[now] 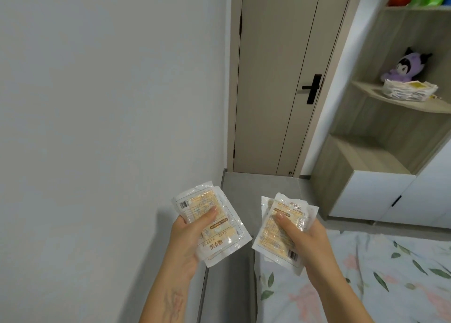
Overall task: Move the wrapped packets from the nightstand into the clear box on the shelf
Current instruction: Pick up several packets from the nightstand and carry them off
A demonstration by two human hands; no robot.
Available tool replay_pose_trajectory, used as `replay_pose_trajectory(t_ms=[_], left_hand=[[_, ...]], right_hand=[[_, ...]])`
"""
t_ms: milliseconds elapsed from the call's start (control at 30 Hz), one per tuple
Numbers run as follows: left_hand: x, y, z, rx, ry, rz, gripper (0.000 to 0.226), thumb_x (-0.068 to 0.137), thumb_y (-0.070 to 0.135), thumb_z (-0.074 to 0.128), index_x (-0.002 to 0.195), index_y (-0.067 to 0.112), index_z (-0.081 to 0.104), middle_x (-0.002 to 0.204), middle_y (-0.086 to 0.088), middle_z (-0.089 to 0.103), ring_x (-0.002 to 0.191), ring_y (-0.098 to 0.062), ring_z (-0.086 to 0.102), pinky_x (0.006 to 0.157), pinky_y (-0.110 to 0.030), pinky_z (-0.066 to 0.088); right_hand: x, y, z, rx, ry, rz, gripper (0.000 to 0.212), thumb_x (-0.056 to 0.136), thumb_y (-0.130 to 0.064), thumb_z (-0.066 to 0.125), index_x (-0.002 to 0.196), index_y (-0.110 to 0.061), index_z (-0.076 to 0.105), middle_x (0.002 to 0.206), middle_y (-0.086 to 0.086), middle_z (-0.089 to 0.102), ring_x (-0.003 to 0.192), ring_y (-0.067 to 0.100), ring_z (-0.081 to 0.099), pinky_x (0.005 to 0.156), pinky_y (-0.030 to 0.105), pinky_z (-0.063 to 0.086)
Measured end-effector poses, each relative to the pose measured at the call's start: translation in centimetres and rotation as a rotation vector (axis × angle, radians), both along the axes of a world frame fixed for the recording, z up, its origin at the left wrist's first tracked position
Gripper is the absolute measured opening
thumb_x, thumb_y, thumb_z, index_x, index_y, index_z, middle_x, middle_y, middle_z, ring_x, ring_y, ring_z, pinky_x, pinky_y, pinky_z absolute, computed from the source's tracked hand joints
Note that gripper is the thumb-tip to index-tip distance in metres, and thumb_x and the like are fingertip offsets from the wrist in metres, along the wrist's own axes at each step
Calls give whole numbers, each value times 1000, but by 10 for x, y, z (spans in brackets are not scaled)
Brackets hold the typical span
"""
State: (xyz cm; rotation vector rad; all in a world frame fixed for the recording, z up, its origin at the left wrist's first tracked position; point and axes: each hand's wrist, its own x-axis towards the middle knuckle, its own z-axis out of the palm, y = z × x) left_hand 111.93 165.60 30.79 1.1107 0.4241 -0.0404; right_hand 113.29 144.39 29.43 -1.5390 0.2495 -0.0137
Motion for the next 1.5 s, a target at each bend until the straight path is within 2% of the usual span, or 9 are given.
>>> replay_pose_trajectory(t_ms=[100, 233, 333, 600, 867, 1000, 1133, 1367, 1500], left_hand=[[56, -1, 6, 5, -2, -27, 26, 78, 7, 73, 104, 7, 69, 91, -12, 76, 78, -26, 74, 57, -34, 59], [129, 1, 18, -9, -15, -19, 22, 80, 6, 71, 101, 8, 69, 89, -11, 76, 76, -26, 75, 57, -34, 59], [172, 3, 22, -9, -23, -28, 18, 80, 5, 70, 98, 9, 69, 85, -10, 77, 72, -23, 75, 51, -32, 58], [269, -5, 23, -14, -49, -69, 18, 81, 4, 69, 99, 8, 69, 88, -11, 76, 74, -24, 74, 54, -34, 59], [406, -36, -8, 44, -64, -119, 18, 80, 5, 70, 96, 12, 68, 82, -5, 77, 71, -20, 74, 57, -33, 60], [513, -73, -22, 79, -46, -175, 25, 77, 7, 73, 102, 11, 68, 85, -5, 77, 74, -21, 75, 58, -33, 60], [654, -116, -26, 113, -38, -209, 31, 78, 9, 74, 108, 10, 67, 91, -7, 77, 80, -24, 74, 62, -35, 60], [888, -199, 18, 122, -37, -318, 32, 78, 9, 74, 109, 9, 67, 96, -9, 76, 84, -25, 74, 69, -38, 60], [963, -250, 45, 94, -49, -435, 25, 79, 7, 72, 104, 11, 68, 93, -8, 76, 81, -23, 74, 62, -34, 61]], right_hand=[[67, 10, 14, -27, -20, 45, 12, 85, -21, 70, 95, -21, 64, 74, -13, 74, 70, 6, 73, 51, 16, 52], [149, 8, 33, -42, -40, 38, 16, 83, -19, 73, 98, -17, 66, 82, -3, 76, 73, 13, 74, 63, 29, 55], [191, 2, 38, -41, -58, 13, 14, 83, -18, 73, 96, -18, 67, 83, -2, 76, 74, 13, 74, 64, 29, 55], [269, -10, 28, -61, -78, -15, 13, 84, -19, 73, 95, -20, 67, 85, -3, 76, 77, 13, 73, 67, 31, 56], [369, -73, -13, -30, -89, -186, 14, 84, -18, 72, 96, -22, 66, 89, 0, 75, 78, 15, 73, 70, 33, 57], [473, -98, -27, -5, -84, -206, 11, 85, -16, 71, 94, -19, 67, 85, -1, 76, 76, 13, 73, 68, 30, 58], [615, -131, -31, 56, -110, -206, 19, 84, -16, 72, 103, -14, 67, 93, 6, 76, 85, 23, 74, 76, 41, 59], [825, -208, 15, 139, -147, -326, 14, 87, -12, 68, 99, -18, 65, 87, 0, 76, 75, 14, 74, 56, 27, 58], [884, -253, 33, 119, -131, -418, 18, 84, -15, 71, 101, -18, 67, 95, 7, 75, 85, 23, 74, 76, 47, 59]])
